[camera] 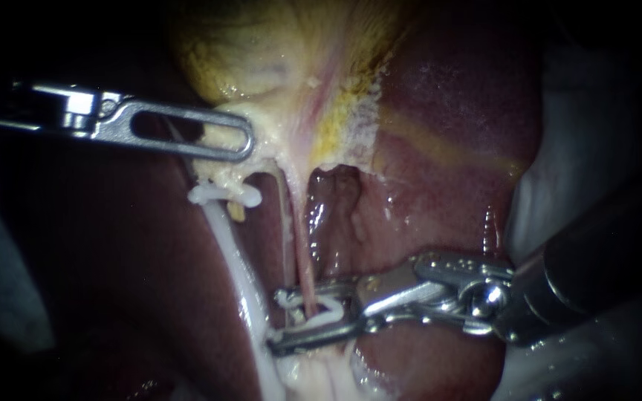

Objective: Clipping first clip right tube

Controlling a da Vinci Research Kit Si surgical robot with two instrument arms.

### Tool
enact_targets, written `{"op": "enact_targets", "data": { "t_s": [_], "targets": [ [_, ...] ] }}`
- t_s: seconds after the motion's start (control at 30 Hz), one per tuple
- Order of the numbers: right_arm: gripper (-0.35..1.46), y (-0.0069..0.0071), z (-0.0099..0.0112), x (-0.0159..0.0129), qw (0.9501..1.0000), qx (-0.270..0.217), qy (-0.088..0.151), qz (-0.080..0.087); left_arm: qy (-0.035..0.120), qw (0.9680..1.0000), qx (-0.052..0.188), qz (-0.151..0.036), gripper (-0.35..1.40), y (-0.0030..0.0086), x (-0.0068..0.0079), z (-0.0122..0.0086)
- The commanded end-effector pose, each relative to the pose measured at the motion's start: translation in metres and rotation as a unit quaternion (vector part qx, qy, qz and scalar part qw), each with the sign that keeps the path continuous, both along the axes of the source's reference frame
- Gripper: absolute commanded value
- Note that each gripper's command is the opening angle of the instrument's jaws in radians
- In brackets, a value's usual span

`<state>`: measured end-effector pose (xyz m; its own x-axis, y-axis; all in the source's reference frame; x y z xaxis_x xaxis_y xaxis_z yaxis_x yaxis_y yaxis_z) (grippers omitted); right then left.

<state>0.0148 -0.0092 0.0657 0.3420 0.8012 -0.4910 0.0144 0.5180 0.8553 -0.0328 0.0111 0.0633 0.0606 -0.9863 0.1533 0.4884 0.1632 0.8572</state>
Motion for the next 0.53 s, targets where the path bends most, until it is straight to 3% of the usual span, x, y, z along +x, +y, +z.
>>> {"op": "enact_targets", "data": {
  "t_s": [0.03,0.53],
  "targets": [
    [-0.35,0.0,0.0,0.0,1.0,-0.001,0.001,-0.001,0.0,1.0,0.0,0.0,-0.35,0.0,0.0,0.0],
    [-0.35,-0.0008,0.0007,0.0001,1.0,-0.002,-0.003,-0.003,0.0,1.0,0.0,0.0,-0.35,0.0001,-0.0001,0.0001]
  ]
}}
